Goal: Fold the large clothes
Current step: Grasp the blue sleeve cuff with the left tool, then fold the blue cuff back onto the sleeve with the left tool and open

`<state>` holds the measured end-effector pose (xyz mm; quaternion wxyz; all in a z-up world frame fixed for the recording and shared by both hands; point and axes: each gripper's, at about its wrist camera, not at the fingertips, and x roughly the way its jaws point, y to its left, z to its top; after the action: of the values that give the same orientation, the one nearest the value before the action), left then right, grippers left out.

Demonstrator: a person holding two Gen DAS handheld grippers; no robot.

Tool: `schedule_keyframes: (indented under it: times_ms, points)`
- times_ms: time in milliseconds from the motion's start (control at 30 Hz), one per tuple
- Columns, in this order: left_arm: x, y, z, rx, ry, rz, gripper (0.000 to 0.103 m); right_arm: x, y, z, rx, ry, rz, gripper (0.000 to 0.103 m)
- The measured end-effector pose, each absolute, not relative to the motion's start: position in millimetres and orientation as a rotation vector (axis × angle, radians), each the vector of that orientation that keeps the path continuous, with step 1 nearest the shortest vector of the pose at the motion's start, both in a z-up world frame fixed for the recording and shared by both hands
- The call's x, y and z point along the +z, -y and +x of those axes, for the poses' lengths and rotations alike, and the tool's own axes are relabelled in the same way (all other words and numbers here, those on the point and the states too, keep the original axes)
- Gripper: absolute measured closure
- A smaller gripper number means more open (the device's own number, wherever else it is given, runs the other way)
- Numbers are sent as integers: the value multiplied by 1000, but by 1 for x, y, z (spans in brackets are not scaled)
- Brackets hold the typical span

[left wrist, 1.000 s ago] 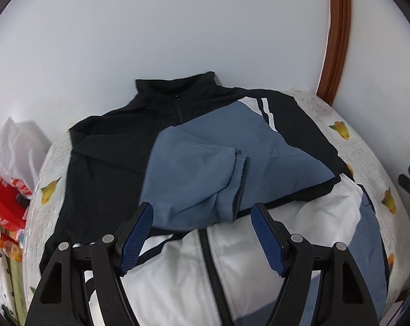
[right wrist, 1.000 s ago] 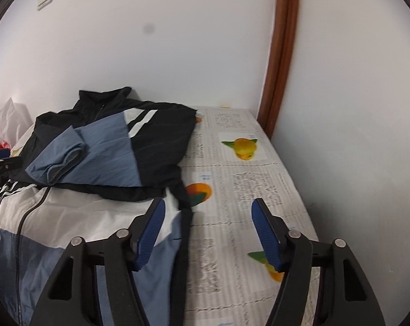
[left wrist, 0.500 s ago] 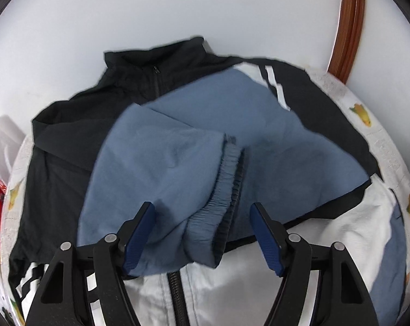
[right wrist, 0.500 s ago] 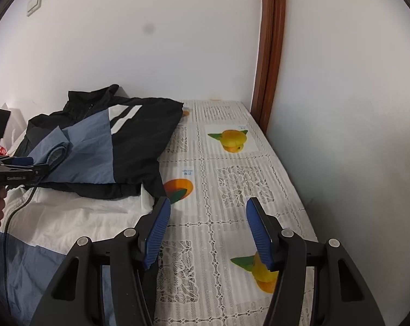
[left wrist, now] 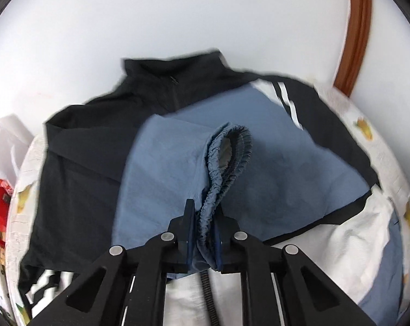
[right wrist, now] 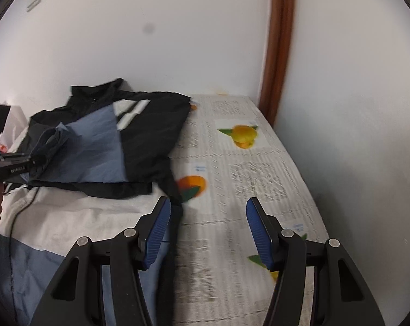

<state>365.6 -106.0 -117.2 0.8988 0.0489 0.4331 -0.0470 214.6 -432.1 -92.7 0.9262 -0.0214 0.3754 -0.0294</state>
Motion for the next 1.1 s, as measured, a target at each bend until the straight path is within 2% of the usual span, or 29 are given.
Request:
schedule_keyframes:
  times_ms: [333,600,767,933,1100]
  points:
    - [-85,-14,346,1,-829,-42,91,-86,358,237,21,-774,-55,46]
    - [-106,-78,357,40,-836,-157,91,-103,332,270,29,-812,-36,46]
    - [-125,-92,367,47,-869,-192,91,-123,331,289,28,-846,-12,46]
    - [-138,-100,371,76,-903,-199,82,-143,335,307,-34,-879,-22,46]
    - [-138,-109,369,151,-908,-182,81,-158,338,310,-73,-905,-31,45]
